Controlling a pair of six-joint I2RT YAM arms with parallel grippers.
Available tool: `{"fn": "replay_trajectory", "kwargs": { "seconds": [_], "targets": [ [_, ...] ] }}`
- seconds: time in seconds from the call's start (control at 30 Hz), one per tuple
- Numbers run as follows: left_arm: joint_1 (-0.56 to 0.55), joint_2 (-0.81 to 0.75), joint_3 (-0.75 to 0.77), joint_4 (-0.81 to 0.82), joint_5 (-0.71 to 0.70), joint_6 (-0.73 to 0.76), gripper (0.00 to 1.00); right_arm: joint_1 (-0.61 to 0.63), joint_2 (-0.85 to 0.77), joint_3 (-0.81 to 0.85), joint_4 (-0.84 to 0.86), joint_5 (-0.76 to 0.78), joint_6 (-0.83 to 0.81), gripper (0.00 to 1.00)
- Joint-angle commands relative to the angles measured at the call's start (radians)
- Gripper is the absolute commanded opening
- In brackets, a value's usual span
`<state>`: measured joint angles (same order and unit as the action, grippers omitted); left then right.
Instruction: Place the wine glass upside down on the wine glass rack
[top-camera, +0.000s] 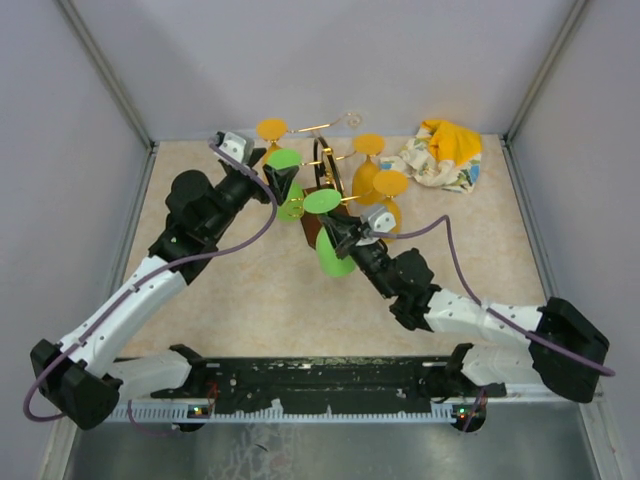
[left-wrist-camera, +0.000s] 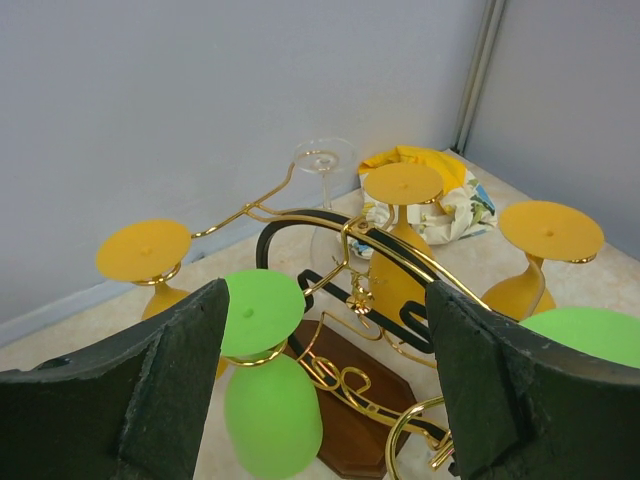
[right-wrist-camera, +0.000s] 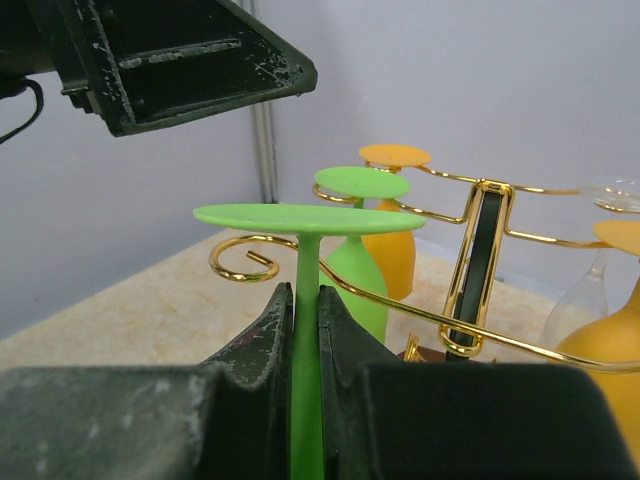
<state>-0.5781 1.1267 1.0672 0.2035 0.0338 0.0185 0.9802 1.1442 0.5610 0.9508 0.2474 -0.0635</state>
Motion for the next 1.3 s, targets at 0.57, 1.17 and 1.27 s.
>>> {"fn": "replay_trajectory", "kwargs": {
  "seconds": [0.57, 1.17, 1.27],
  "targets": [
    [0.036, -0.05, -0.051, 0.045, 0.027, -0.042, 0.86, 0.074, 0.255, -0.008, 0.477, 0.183, -0.145, 0.0],
    [0.046, -0.041, -0.062, 0.056, 0.047, -0.068, 0.86, 0.094, 0.407, 0.05, 0.591, 0.214, -0.172, 0.0],
    [0.048, -0.038, -0.062, 0.059, 0.052, -0.073, 0.86, 0.094, 0.43, 0.073, 0.595, 0.208, -0.184, 0.0]
  ]
}}
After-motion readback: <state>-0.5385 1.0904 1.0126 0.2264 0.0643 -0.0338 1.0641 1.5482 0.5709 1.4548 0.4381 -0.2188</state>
